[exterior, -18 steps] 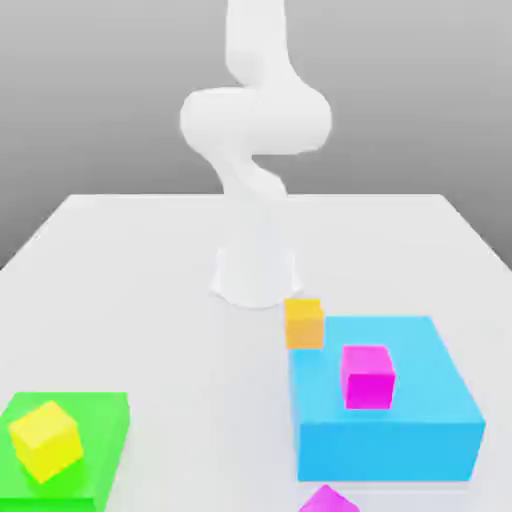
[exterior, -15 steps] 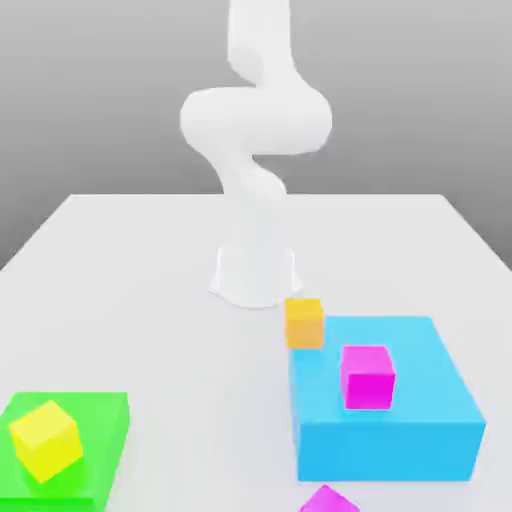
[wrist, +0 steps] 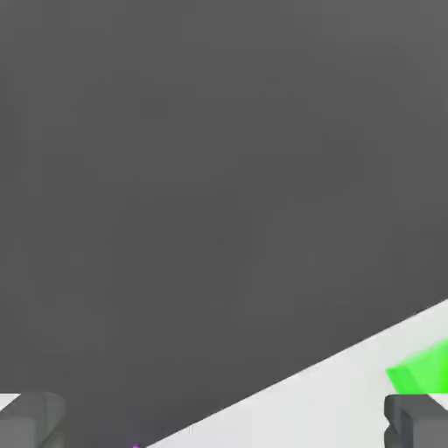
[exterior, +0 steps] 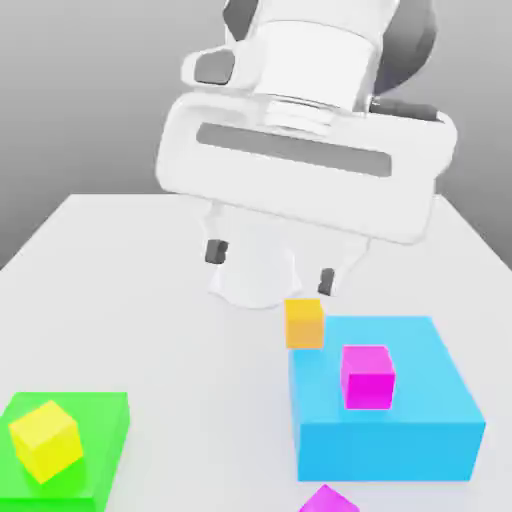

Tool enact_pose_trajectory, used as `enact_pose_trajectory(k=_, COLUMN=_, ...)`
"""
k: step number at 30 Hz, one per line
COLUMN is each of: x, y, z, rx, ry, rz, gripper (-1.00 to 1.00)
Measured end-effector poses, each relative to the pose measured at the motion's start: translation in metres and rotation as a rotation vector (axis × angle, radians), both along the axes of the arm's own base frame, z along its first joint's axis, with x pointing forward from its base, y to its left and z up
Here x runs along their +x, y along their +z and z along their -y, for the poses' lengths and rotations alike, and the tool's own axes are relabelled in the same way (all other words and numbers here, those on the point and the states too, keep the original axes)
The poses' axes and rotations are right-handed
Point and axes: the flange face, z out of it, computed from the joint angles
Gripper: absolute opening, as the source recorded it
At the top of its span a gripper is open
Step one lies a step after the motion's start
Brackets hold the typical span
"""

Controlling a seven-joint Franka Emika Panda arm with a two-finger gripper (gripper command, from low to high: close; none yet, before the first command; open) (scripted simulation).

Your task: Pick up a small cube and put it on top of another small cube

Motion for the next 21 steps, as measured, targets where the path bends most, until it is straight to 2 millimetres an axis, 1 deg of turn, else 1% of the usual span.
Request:
enact_pose_trajectory(k=3, x=0.006, y=-0.049, z=-0.005, rx=0.035, ry=-0.058, rz=-0.054, gripper=0.00)
enact_pose_trajectory(k=7, x=0.007, y=-0.111, z=-0.015, rx=0.094, ry=-0.135, rz=-0.122, gripper=0.00)
enact_pose_trajectory(k=10, x=0.003, y=-0.154, z=-0.025, rx=0.149, ry=-0.195, rz=-0.171, gripper=0.00)
enact_pose_trajectory(k=13, x=-0.004, y=-0.191, z=-0.038, rx=0.211, ry=-0.257, rz=-0.218, gripper=0.00)
enact_pose_trajectory(k=17, x=-0.005, y=-0.248, z=-0.042, rx=0.238, ry=-0.282, rz=-0.234, gripper=0.00)
enact_pose_trajectory(k=18, x=-0.006, y=-0.261, z=-0.043, rx=0.238, ry=-0.282, rz=-0.235, gripper=-1.00)
enact_pose_trajectory(k=21, x=-0.005, y=-0.261, z=-0.043, rx=0.239, ry=-0.282, rz=-0.234, gripper=-1.00)
